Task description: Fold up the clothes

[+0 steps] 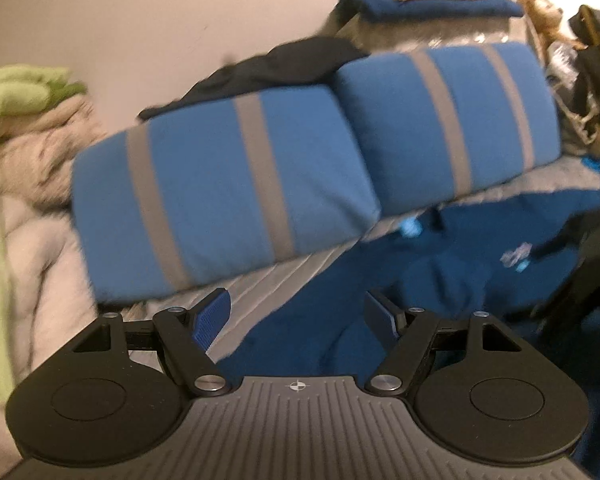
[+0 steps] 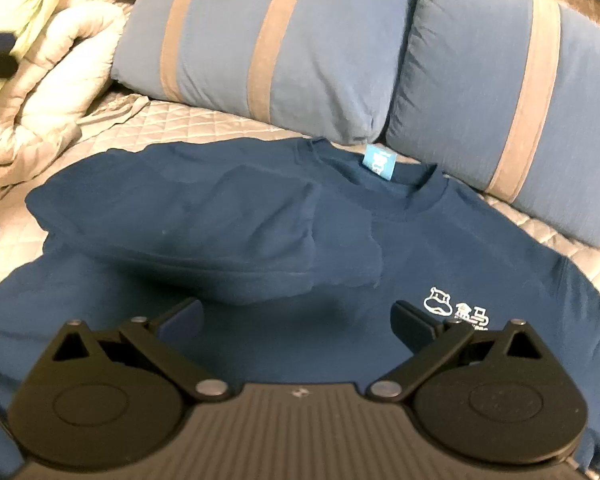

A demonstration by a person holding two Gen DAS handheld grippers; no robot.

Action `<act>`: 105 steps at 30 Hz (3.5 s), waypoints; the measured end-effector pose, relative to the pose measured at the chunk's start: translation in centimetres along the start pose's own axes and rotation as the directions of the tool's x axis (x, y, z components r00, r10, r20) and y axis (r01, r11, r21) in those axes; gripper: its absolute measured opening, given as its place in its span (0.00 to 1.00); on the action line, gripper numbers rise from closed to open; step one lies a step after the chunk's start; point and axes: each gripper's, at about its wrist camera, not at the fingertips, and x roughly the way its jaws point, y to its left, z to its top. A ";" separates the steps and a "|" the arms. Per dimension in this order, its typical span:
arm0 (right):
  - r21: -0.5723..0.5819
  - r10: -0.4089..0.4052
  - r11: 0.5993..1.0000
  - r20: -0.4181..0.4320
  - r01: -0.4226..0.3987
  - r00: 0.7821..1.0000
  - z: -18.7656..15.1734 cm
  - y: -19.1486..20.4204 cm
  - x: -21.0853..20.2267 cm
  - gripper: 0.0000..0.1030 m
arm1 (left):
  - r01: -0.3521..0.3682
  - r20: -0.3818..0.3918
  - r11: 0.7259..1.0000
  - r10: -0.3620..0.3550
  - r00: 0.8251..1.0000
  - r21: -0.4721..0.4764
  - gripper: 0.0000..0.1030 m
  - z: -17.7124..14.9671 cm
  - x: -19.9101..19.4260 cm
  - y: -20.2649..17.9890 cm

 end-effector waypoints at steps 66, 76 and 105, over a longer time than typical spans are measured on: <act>-0.989 0.040 0.146 -0.032 -0.037 0.999 -2.9 6.3 4.0 0.12 | 0.011 -0.130 0.997 -0.020 0.991 -0.074 0.71 -9.7 0.3 2.3; -0.978 -0.014 0.194 0.073 0.075 0.997 3.2 6.4 1.9 0.05 | 0.059 -0.152 0.997 -0.066 0.986 -0.051 0.70 -9.0 4.7 2.1; -0.862 -0.236 0.482 0.045 0.157 0.971 7.9 -0.3 -3.5 0.04 | -0.054 -0.148 0.997 0.062 0.987 0.055 0.23 -5.6 6.9 1.0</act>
